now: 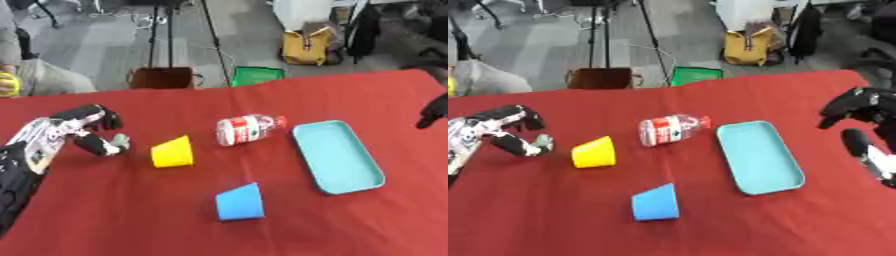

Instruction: Pick up objects on the table and place them in the box.

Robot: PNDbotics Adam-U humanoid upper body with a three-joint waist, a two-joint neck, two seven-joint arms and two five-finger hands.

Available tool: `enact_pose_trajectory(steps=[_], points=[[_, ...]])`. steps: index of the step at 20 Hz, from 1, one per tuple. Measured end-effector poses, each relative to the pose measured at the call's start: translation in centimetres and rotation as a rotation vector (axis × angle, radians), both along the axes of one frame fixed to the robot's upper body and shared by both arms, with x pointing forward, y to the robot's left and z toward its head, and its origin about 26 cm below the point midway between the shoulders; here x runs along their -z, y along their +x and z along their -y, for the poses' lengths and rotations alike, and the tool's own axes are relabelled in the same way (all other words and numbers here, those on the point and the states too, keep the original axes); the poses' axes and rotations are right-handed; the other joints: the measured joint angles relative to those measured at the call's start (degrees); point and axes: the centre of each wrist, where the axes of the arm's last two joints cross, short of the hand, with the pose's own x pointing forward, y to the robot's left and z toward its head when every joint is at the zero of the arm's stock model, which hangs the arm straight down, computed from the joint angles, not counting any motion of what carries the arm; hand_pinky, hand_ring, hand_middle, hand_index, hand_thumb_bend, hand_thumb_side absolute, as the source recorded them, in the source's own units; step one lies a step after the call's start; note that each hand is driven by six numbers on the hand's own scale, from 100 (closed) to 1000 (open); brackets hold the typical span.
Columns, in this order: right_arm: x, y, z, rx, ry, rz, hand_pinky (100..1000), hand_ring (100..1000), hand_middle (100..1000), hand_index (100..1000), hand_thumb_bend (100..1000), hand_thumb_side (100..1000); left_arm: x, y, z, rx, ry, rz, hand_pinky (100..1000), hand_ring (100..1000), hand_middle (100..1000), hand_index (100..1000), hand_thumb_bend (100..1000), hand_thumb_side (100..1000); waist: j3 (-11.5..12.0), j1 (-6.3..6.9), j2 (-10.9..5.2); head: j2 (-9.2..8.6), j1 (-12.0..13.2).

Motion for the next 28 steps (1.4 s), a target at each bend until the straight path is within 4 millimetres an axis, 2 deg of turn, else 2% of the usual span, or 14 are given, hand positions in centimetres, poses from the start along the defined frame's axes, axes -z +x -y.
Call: enact_pose_trajectory(steps=[11, 12, 16, 17, 19, 20, 25, 26, 28], points=[[-0.01, 0.01, 0.0, -0.001, 0.0, -0.001, 603, 600, 638, 733, 221, 473, 0.22, -0.01, 0.02, -0.002, 0.013, -0.007, 665, 650, 584, 689, 432, 272, -0.01, -0.21, 0.11, 0.0, -0.22], [0.0, 0.01, -0.01, -0.001, 0.0, -0.001, 603, 599, 638, 733, 223, 473, 0.23, -0.01, 0.02, -0.001, 0.012, -0.007, 654, 635, 565, 661, 395, 264, -0.02, -0.22, 0.11, 0.0, -0.23], [0.0, 0.01, -0.01, -0.001, 0.0, -0.001, 603, 599, 638, 733, 224, 473, 0.27, -0.01, 0.03, 0.001, 0.001, -0.008, 641, 617, 539, 621, 343, 237, -0.07, -0.23, 0.12, 0.0, -0.32], [0.0, 0.01, 0.0, -0.001, 0.0, -0.001, 603, 599, 638, 733, 225, 473, 0.29, -0.01, 0.02, 0.0, -0.002, -0.008, 628, 595, 516, 579, 278, 202, -0.07, -0.23, 0.12, 0.0, -0.35], [0.01, 0.01, 0.0, -0.001, 0.0, -0.001, 603, 599, 638, 733, 225, 473, 0.38, -0.03, -0.03, -0.002, -0.009, -0.01, 628, 595, 516, 579, 278, 202, -0.07, -0.23, 0.12, 0.0, -0.37], [0.01, 0.02, 0.0, -0.001, 0.0, -0.001, 603, 599, 638, 733, 226, 474, 0.45, -0.02, 0.02, -0.002, -0.013, -0.01, 597, 571, 469, 516, 187, 161, -0.08, -0.23, 0.13, 0.0, -0.38], [0.06, 0.04, 0.01, 0.0, 0.0, -0.004, 603, 599, 638, 733, 226, 474, 0.74, 0.0, 0.12, -0.011, -0.042, -0.012, 597, 571, 469, 516, 187, 161, -0.08, -0.22, 0.13, 0.0, -0.39], [0.07, 0.05, 0.01, 0.0, 0.0, -0.004, 603, 598, 638, 733, 229, 474, 0.75, 0.0, 0.12, -0.011, -0.044, -0.011, 549, 527, 413, 453, 131, 158, -0.08, -0.22, 0.13, 0.0, -0.4], [0.12, 0.07, 0.03, 0.001, 0.0, -0.006, 604, 598, 638, 733, 229, 474, 0.74, 0.01, 0.14, -0.011, -0.059, -0.007, 544, 523, 406, 446, 128, 155, -0.08, -0.25, 0.13, 0.0, -0.45]])
